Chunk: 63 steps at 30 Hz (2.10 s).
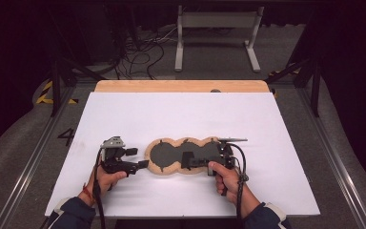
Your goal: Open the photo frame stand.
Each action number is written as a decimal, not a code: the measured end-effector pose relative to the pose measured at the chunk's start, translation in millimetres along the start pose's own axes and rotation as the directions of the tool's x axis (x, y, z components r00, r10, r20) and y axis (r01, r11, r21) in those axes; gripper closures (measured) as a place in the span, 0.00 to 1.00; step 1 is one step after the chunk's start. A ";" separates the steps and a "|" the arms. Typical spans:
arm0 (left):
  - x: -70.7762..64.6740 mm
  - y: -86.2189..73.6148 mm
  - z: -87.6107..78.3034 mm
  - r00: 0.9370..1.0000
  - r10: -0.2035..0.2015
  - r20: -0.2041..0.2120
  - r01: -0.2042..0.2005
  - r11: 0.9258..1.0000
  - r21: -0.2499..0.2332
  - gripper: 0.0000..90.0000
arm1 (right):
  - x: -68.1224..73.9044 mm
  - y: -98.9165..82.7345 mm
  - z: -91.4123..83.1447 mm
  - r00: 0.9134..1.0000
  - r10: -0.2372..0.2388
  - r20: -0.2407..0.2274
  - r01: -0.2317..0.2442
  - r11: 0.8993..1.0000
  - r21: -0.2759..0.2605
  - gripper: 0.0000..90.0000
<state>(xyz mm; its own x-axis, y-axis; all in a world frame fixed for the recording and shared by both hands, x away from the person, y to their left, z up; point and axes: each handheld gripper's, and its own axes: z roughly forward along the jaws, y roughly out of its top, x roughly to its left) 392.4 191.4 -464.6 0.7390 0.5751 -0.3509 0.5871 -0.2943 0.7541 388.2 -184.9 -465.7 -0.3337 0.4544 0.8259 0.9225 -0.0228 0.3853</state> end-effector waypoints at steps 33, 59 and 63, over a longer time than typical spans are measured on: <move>-20.0 17.4 4.6 0.988 0.151 -0.036 -0.152 0.988 -0.031 0.50 | 13.2 -6.4 0.0 0.955 -0.295 0.024 0.295 0.955 0.001 0.85; -22.1 15.1 13.1 0.975 0.213 -0.056 -0.214 0.977 0.003 0.50 | 27.4 -9.3 2.5 0.887 -0.441 0.138 0.446 0.895 -0.004 0.87; -27.5 16.7 14.6 0.957 0.261 -0.124 -0.264 0.965 -0.009 0.54 | 29.0 -7.1 -0.1 0.880 -0.450 0.152 0.457 0.889 -0.020 0.86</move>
<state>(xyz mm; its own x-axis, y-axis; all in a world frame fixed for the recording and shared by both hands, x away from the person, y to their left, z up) 386.6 159.6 -450.5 0.8195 0.5688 -0.0702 0.3681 -0.4285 0.8251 371.9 -171.7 -444.4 -0.6790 0.5455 0.4913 0.6636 0.1698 0.7285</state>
